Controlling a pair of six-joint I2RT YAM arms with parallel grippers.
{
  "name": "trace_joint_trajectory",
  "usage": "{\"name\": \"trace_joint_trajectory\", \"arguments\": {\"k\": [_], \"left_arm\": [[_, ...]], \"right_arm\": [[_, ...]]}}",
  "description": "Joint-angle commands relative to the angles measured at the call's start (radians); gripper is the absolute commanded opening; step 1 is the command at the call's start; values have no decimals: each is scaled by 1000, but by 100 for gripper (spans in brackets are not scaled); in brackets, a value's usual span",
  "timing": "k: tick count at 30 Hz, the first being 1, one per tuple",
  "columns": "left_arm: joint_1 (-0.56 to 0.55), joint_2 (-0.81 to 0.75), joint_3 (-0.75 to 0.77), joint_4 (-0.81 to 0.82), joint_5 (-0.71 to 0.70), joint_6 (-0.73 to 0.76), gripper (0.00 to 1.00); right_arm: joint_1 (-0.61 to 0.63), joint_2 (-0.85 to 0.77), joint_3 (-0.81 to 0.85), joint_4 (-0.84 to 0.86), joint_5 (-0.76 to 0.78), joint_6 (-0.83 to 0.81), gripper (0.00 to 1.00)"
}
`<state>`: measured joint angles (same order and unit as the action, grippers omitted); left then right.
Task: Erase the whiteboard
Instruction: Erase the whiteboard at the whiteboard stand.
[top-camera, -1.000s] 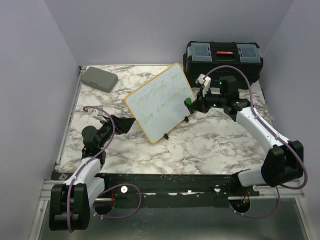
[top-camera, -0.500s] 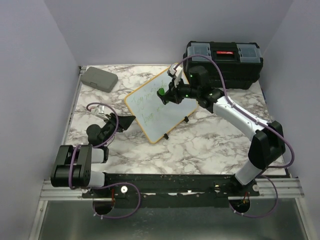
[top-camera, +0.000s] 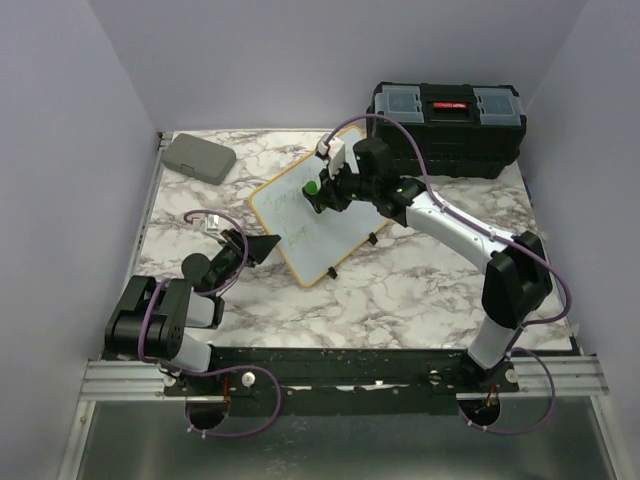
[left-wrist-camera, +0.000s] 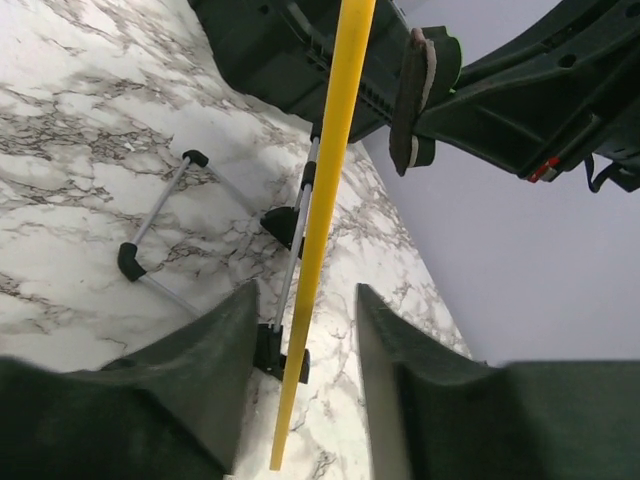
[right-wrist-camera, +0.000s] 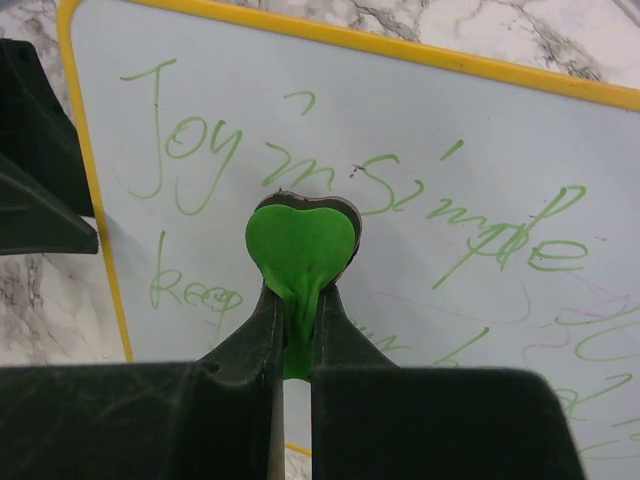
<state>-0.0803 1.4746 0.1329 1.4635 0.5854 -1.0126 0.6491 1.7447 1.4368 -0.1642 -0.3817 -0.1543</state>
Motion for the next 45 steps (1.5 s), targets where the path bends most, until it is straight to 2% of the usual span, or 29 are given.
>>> {"name": "trace_joint_trajectory", "arguments": {"k": [1,5,7,17,25,33,37,45], "left_arm": [[-27,13,8,46,-48,49,32],[-35,24,14,37,-49,55,8],[-38,23,17,26,-49,59,1],[-54,-58,37,-109,-54,115,0],[-74,-155,77,-300,-42,222,0],[-81,-167,83,-344,-33,263,0],[-83,-163,88,-356,-21,284,0],[-84,-188,103,-418,-9,332,0]], "right_arm": [[52,26,51,-18,58,-2,1],[79,37,73,-25,89,-14,1],[92,42,82,-28,105,-26,1],[206,92,126,-14,214,-102,1],[235,125,159,9,257,-101,1],[243,133,168,50,376,-54,1],[242,144,172,42,361,-52,1],[242,174,180,-11,181,-159,1]]}}
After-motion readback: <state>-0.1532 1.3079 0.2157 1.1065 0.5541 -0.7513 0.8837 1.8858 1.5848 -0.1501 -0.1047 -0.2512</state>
